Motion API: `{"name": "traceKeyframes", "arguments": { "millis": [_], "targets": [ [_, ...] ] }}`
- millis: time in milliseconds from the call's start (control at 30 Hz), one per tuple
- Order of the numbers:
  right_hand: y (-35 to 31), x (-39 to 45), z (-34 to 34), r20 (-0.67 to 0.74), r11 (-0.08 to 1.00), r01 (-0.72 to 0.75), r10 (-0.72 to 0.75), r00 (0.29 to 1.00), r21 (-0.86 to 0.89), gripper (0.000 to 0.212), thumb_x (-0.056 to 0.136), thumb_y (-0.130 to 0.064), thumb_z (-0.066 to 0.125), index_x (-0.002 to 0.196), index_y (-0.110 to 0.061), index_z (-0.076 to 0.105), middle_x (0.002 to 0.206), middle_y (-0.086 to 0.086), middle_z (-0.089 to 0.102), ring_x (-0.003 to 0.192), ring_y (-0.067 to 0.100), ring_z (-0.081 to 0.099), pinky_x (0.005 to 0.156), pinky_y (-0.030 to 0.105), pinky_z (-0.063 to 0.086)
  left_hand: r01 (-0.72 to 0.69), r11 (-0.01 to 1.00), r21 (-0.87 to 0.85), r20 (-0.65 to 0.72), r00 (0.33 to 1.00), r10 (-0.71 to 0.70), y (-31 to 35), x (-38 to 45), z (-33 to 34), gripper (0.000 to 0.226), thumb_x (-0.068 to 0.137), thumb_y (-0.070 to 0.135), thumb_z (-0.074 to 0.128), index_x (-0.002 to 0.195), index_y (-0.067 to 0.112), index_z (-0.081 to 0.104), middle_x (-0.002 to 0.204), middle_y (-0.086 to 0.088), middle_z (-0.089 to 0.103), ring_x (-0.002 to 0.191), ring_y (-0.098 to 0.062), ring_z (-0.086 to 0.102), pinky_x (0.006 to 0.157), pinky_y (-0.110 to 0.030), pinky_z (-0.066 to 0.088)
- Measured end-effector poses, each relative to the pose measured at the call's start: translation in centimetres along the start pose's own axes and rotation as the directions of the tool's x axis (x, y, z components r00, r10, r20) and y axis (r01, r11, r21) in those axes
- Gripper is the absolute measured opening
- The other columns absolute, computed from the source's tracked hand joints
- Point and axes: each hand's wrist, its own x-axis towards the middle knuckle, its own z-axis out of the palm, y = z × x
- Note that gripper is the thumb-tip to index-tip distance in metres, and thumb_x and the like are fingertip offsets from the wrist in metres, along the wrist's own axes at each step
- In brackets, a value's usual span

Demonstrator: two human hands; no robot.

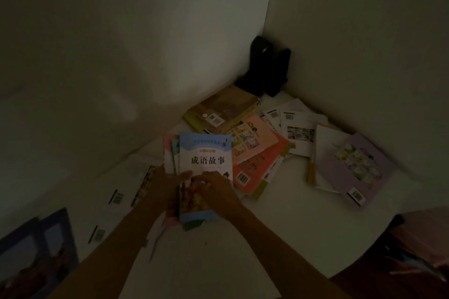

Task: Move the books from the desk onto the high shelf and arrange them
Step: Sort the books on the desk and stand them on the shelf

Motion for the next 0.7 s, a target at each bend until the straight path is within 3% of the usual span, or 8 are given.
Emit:
{"name": "traceKeyframes", "arguments": {
  "millis": [100, 200, 267, 333, 433, 533, 633, 700],
  "targets": [
    [2.4, 0.7, -3.6, -0.194, 0.899, -0.228, 0.317, 0.929, 0.374, 0.026, 0.096, -0.016, 0.048, 0.118, -0.009, 0.059, 0.118, 0.014, 0.061, 0.103, 0.028, 0.06, 0.089, 0.04, 0.051, 0.104, 0.989, -0.104, 0.003, 0.995, -0.104, -0.9, 0.0, -0.7, 0.021, 0.085, -0.002, 0.06, 0.106, 0.002, 0.061, 0.093, -0.014, 0.068, 0.061, -0.016, 0.07, 0.049, -0.032, 0.055],
    [4.7, 1.8, -7.9, -0.384, 0.69, -0.174, 0.574, 0.723, 0.703, 0.011, 0.089, -0.016, 0.056, 0.1, -0.014, 0.059, 0.089, 0.006, 0.065, 0.074, 0.019, 0.065, 0.06, 0.031, 0.056, 0.235, 0.948, -0.216, 0.04, 0.972, -0.232, -2.0, 0.2, -1.9, 0.018, 0.087, 0.011, 0.06, 0.104, 0.012, 0.063, 0.087, -0.01, 0.074, 0.069, -0.025, 0.071, 0.057, -0.042, 0.058],
    [4.9, 3.0, -9.7, -0.275, 0.53, -0.134, 0.621, 0.734, 0.838, 0.008, 0.094, -0.006, 0.047, 0.091, -0.011, 0.053, 0.082, 0.003, 0.056, 0.067, 0.013, 0.057, 0.048, 0.021, 0.052, 0.209, 0.942, -0.262, 0.008, 0.977, -0.215, -2.5, 0.3, -2.5, 0.015, 0.091, 0.011, 0.054, 0.104, 0.014, 0.062, 0.082, -0.006, 0.074, 0.069, -0.024, 0.071, 0.057, -0.043, 0.059],
    [3.8, 4.0, -10.1, -0.153, 0.38, -0.109, 0.595, 0.789, 0.919, 0.013, 0.098, -0.006, 0.04, 0.104, -0.009, 0.051, 0.081, 0.004, 0.052, 0.071, 0.016, 0.054, 0.043, 0.019, 0.05, 0.201, 0.941, -0.273, -0.039, 0.975, -0.22, -2.7, 0.5, -2.8, 0.021, 0.091, 0.011, 0.054, 0.112, 0.012, 0.059, 0.088, -0.008, 0.071, 0.07, -0.024, 0.069, 0.057, -0.041, 0.059],
    [2.1, 5.2, -10.1, 0.031, 0.131, -0.136, 0.598, 0.801, 0.982, 0.023, 0.099, -0.017, 0.042, 0.119, -0.009, 0.051, 0.088, 0.011, 0.056, 0.098, 0.033, 0.056, 0.068, 0.035, 0.053, 0.211, 0.935, -0.286, -0.099, 0.964, -0.248, -2.7, 0.8, -3.0, 0.025, 0.091, 0.01, 0.055, 0.115, 0.008, 0.056, 0.099, -0.011, 0.066, 0.063, -0.021, 0.068, 0.049, -0.035, 0.057],
    [1.2, 6.2, -9.2, 0.004, 0.206, -0.152, 0.582, 0.813, 0.967, 0.029, 0.093, -0.012, 0.054, 0.121, -0.004, 0.049, 0.112, 0.019, 0.059, 0.107, 0.036, 0.055, 0.081, 0.05, 0.048, 0.249, 0.919, -0.305, -0.132, 0.945, -0.3, -2.9, 0.8, -3.0, 0.024, 0.092, 0.01, 0.052, 0.114, 0.002, 0.054, 0.108, -0.016, 0.061, 0.053, -0.019, 0.065, 0.041, -0.028, 0.052],
    [1.1, 6.3, -6.5, -0.164, 0.364, -0.063, 0.559, 0.813, 0.929, 0.067, 0.088, 0.001, 0.058, 0.143, -0.014, 0.023, 0.129, 0.018, 0.049, 0.113, 0.038, 0.054, 0.082, 0.047, 0.049, 0.263, 0.892, -0.369, -0.129, 0.935, -0.329, -3.2, 1.1, -3.5, 0.032, 0.094, 0.014, 0.049, 0.124, 0.005, 0.052, 0.119, -0.019, 0.058, 0.079, -0.028, 0.063, 0.051, -0.036, 0.056],
    [1.0, 5.8, -5.3, -0.195, 0.406, -0.029, 0.499, 0.844, 0.913, 0.073, 0.09, -0.002, 0.057, 0.146, -0.019, 0.013, 0.136, 0.018, 0.044, 0.112, 0.036, 0.055, 0.078, 0.041, 0.053, 0.266, 0.89, -0.371, -0.146, 0.929, -0.339, -3.1, 1.2, -3.7, 0.035, 0.093, 0.016, 0.051, 0.127, 0.005, 0.052, 0.119, -0.019, 0.059, 0.088, -0.032, 0.061, 0.059, -0.039, 0.058]
  ]
}}
